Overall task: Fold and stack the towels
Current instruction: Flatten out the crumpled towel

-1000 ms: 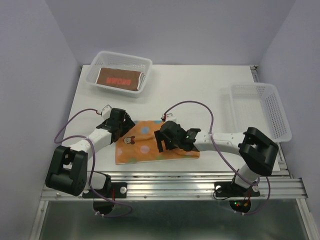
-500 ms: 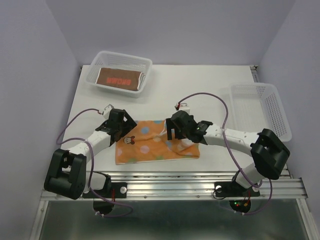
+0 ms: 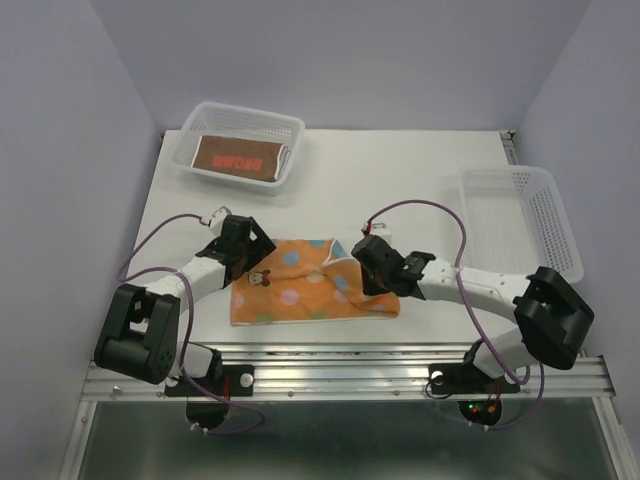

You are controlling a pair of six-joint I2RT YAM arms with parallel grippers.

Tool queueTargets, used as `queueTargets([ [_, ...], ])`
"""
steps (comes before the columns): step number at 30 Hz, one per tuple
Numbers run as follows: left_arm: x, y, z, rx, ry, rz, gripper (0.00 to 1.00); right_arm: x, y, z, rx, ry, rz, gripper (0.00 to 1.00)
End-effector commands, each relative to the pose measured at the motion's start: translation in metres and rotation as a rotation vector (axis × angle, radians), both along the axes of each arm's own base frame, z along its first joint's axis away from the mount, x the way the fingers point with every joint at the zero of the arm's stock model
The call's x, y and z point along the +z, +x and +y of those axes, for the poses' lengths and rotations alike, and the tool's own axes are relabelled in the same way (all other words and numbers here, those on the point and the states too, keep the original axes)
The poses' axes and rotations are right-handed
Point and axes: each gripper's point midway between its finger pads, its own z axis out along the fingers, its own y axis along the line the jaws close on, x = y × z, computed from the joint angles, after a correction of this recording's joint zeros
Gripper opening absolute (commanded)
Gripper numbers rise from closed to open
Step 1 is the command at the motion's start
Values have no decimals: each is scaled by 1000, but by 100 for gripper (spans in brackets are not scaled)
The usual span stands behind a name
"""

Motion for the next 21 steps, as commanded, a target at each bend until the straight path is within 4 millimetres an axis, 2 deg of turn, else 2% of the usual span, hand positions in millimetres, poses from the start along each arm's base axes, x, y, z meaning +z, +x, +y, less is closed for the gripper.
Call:
queueTargets([
  [1, -9, -3, 4, -2, 34, 34, 99, 17, 9, -2, -39, 28, -70, 17],
  [4, -11, -4, 4, -1, 37, 41, 99, 27, 26, -20, -136, -3, -123, 15],
  [8, -11, -6, 7, 9, 47, 46, 99, 25, 46, -67, -300, -90, -142, 15],
  [11, -12, -8, 9, 18, 53, 52, 99, 28, 64, -117, -481, -192, -190, 16],
  [12, -12, -8, 9, 17, 51, 51, 99, 30, 73, -141, -567, -212, -203, 16],
  [14, -11, -6, 6, 3, 43, 50, 99, 33, 91, -168, -655, -222, -235, 20],
  [17, -7, -5, 4, -10, 37, 39, 99, 41, 110, -169, -639, -203, -268, 41],
  [18, -5, -5, 3, -15, 32, 35, 99, 44, 113, -165, -626, -193, -271, 44],
  [19, 0, -4, 0, -25, 20, 20, 99, 47, 115, -158, -603, -168, -253, 57],
  [21, 3, -5, -1, -31, 10, 10, 99, 49, 113, -149, -566, -127, -231, 72],
])
